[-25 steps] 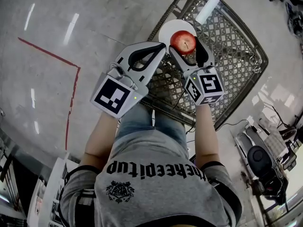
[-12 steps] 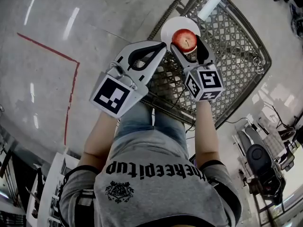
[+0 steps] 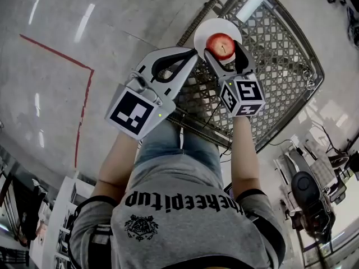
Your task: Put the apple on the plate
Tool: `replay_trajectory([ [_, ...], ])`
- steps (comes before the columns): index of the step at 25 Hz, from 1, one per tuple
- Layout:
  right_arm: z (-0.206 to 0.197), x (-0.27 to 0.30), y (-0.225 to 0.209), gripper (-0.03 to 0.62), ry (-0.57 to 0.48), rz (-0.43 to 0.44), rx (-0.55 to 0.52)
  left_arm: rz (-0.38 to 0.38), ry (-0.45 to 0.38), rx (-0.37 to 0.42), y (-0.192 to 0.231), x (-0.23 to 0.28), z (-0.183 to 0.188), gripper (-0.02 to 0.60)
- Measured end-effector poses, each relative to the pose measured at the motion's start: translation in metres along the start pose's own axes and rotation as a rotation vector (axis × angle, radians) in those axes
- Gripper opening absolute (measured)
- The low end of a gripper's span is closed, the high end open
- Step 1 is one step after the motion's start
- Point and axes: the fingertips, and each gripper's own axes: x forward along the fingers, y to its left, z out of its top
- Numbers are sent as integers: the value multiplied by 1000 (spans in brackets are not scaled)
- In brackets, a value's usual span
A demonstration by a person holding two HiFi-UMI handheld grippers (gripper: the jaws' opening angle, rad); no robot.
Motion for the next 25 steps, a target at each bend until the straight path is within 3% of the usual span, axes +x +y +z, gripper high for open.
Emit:
replay_trajectory([
  [25,-16,10,-5,391,45,11,-1,6,17,-25,5,5,-8,12],
])
